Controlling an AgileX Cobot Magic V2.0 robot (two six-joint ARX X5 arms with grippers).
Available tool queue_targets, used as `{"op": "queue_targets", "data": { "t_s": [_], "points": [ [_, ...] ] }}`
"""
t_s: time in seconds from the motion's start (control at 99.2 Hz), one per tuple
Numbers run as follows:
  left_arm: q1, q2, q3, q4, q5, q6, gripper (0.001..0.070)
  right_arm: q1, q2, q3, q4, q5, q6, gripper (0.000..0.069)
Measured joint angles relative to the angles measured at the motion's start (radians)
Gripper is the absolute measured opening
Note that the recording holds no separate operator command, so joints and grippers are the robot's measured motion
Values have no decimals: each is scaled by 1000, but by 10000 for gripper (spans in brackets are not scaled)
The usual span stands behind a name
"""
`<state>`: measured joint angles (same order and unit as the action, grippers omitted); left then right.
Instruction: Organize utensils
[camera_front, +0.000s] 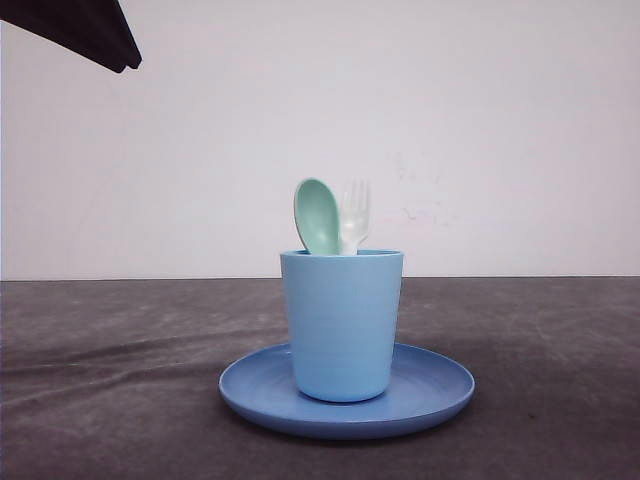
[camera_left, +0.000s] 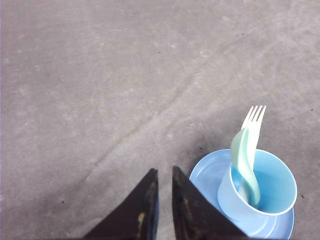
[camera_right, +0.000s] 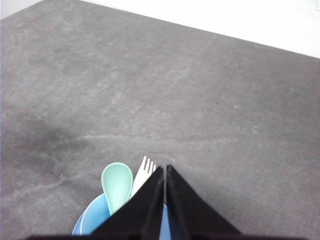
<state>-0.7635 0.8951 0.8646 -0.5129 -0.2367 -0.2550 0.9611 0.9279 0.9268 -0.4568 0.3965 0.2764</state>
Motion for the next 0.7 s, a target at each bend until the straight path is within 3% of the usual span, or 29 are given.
{"op": "queue_targets", "data": {
  "t_s": [0.262, 0.454, 0.696],
  "points": [
    [51, -21, 0, 36, -27, 69, 24, 0, 0, 0, 0, 0, 0, 7],
    [173, -70, -2, 40, -29, 124, 24, 0, 0, 0, 0, 0, 0, 7],
    [349, -198, -134, 95, -12, 138, 24, 0, 0, 0, 0, 0, 0, 7]
  ]
}}
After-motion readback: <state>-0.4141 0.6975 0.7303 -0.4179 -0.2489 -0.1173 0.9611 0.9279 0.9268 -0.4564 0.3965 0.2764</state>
